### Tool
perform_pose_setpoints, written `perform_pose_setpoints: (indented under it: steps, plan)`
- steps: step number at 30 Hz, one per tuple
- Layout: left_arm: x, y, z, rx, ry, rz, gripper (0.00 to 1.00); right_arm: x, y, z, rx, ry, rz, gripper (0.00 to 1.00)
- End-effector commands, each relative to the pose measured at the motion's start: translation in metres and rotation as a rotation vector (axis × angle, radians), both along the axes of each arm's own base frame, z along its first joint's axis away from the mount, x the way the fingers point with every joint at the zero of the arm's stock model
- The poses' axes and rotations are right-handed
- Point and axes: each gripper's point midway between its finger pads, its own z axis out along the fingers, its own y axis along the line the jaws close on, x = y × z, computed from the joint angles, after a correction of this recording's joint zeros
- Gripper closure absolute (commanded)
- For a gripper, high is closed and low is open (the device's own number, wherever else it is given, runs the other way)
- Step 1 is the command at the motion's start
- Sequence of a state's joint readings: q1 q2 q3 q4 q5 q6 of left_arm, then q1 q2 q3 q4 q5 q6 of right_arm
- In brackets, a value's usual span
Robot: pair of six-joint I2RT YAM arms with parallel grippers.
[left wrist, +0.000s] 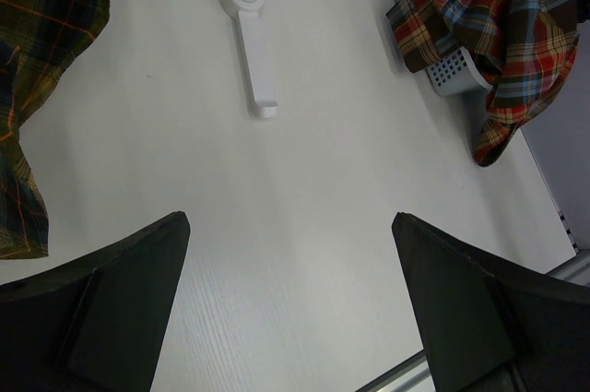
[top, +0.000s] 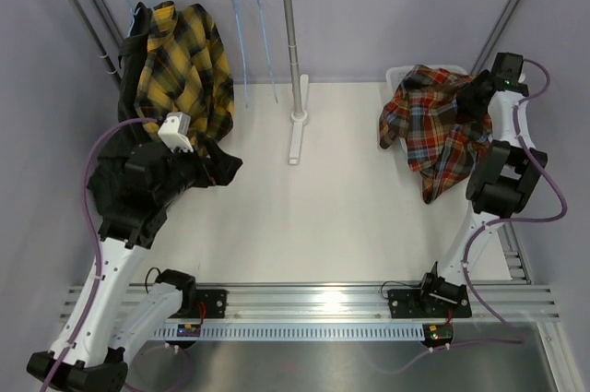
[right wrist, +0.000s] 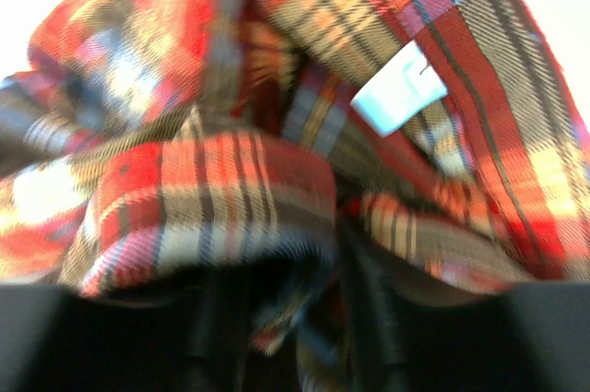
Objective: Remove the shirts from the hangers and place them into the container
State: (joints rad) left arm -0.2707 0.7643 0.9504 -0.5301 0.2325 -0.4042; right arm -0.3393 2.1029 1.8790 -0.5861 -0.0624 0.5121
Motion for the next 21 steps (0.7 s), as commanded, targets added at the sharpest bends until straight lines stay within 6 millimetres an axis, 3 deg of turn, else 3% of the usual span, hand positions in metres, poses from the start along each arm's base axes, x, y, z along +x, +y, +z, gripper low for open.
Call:
perform_pose_setpoints:
  steps: [1,2,3,5,6,10,11,13,14,15,16,17,21]
  plan:
    - [-0.005,-0.004,0.014,-0.027,-0.043,-0.022,0.01,-0.020,0.000,0.120,-0.168,-0.188,0.040,0.44]
    - [-0.005,-0.004,0.016,-0.030,-0.048,-0.021,0.01,-0.026,0.001,0.131,-0.192,-0.206,0.052,0.35]
    - [-0.005,-0.004,0.016,-0.032,-0.047,-0.023,0.01,-0.036,0.004,0.160,-0.221,-0.261,0.055,0.30]
    - [-0.006,-0.004,0.019,-0.036,-0.054,-0.025,0.01,-0.051,0.005,0.169,-0.248,-0.269,0.051,0.21]
    - [-0.007,-0.005,0.020,-0.039,-0.054,-0.028,0.01,-0.065,0.010,0.191,-0.270,-0.311,0.046,0.18]
    - [-0.007,-0.006,0.021,-0.037,-0.061,-0.036,0.01,-0.102,0.023,0.192,-0.252,-0.341,0.023,0.08]
    - [-0.007,-0.006,0.021,-0.035,-0.062,-0.036,0.01,-0.120,0.031,0.180,-0.209,-0.329,-0.004,0.08]
    - [-0.008,-0.006,0.022,-0.037,-0.063,-0.042,0.01,-0.138,0.039,0.162,-0.145,-0.325,-0.049,0.04]
    - [-0.008,-0.007,0.023,-0.039,-0.064,-0.042,0.01,-0.150,0.043,0.125,-0.073,-0.281,-0.120,0.02]
    - [-0.008,-0.007,0.023,-0.040,-0.065,-0.046,0.01,-0.163,0.049,0.126,-0.053,-0.305,-0.134,0.01]
    - [-0.009,-0.007,0.024,-0.040,-0.069,-0.050,0.01,-0.171,0.053,0.111,-0.020,-0.281,-0.151,0.01]
    - [-0.009,-0.008,0.024,-0.040,-0.069,-0.051,0.01,-0.189,0.060,0.084,0.023,-0.236,-0.180,0.01]
    - [-0.012,-0.009,0.025,-0.041,-0.076,-0.061,0.01,-0.219,0.073,0.031,0.057,-0.175,-0.194,0.01]
